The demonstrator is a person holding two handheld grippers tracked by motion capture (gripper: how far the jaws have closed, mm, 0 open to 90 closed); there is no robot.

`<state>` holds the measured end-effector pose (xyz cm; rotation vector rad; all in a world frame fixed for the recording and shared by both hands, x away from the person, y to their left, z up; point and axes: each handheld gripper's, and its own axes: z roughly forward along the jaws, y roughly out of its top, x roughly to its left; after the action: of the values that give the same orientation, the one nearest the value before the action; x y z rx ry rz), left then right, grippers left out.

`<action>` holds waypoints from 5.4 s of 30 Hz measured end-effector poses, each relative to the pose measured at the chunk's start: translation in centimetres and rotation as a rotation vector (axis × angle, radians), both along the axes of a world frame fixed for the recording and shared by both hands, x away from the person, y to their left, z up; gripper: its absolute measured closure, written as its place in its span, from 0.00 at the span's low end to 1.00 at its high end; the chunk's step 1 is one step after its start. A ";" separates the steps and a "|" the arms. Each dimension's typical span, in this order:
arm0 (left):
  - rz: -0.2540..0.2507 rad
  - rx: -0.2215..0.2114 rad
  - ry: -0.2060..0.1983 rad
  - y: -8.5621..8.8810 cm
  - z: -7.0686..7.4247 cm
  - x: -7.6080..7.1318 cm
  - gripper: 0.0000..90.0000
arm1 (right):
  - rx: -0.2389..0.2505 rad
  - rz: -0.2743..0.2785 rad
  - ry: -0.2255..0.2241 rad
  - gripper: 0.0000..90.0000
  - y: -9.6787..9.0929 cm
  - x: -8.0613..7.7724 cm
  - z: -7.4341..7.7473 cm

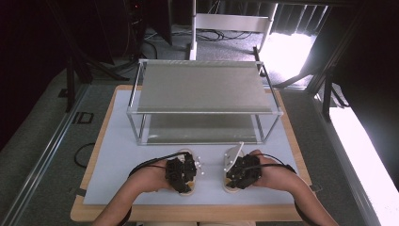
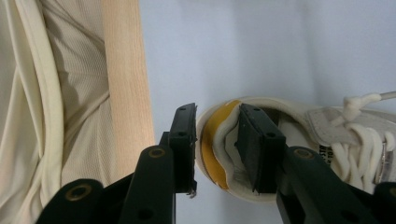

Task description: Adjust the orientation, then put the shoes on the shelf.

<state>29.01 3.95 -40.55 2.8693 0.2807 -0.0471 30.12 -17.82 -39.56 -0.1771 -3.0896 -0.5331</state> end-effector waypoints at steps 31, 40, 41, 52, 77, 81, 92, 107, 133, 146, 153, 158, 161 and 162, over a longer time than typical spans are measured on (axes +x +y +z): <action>0.004 -0.002 0.007 0.0 0.0 0.1 0.76 | -0.126 0.222 -0.095 0.81 3.5 -1.1 -0.2; 0.010 -0.014 0.023 0.2 -0.2 0.2 0.76 | -0.083 0.185 -0.070 0.75 3.8 -0.8 -0.8; 0.009 -0.012 0.026 0.2 -0.3 0.2 0.76 | -0.087 0.183 -0.061 0.75 3.8 -0.7 -0.9; -0.032 -0.086 0.041 0.3 -0.2 0.3 0.82 | -0.124 0.202 -0.074 0.78 3.9 -0.9 -1.1; -0.184 -0.152 -0.211 -3.4 1.2 2.9 0.83 | -0.092 0.048 -0.209 0.78 -1.5 2.1 1.0; -0.184 -0.192 -0.207 -4.3 1.5 4.1 0.83 | -0.082 0.032 -0.225 0.78 -2.1 2.9 1.0; -0.213 -0.279 -0.270 -6.7 1.2 8.2 0.83 | -0.014 0.030 -0.291 0.78 -3.3 5.4 1.7; -0.279 -0.314 -0.272 -8.8 -1.5 11.3 0.82 | -0.004 0.013 -0.264 0.76 -4.2 8.7 -0.8; 0.242 -0.503 -0.389 -7.0 0.9 7.2 0.50 | 0.296 -0.336 -0.369 0.69 -7.0 5.3 0.6; 0.305 -0.462 -0.345 -7.7 -1.4 4.9 0.60 | 0.391 -0.610 -0.365 0.61 -9.8 2.7 -2.9; 0.336 -0.431 -0.364 -8.2 -2.2 5.4 0.60 | 0.404 -0.687 -0.338 0.60 -9.8 3.6 -3.6; 0.343 -0.428 -0.386 -8.0 -2.2 5.9 0.73 | 0.400 -0.701 -0.343 0.68 -8.9 4.4 -3.8; 0.358 -0.431 -0.384 -7.7 -2.3 6.4 0.79 | 0.400 -0.709 -0.336 0.67 -8.6 4.7 -3.8; 0.364 -0.436 -0.383 -7.6 -2.3 6.5 0.81 | 0.407 -0.711 -0.332 0.66 -8.6 4.8 -3.9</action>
<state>35.52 -3.65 -42.90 2.2955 0.6196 0.4458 34.91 -26.46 -43.42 -1.3148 -3.0380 -1.2944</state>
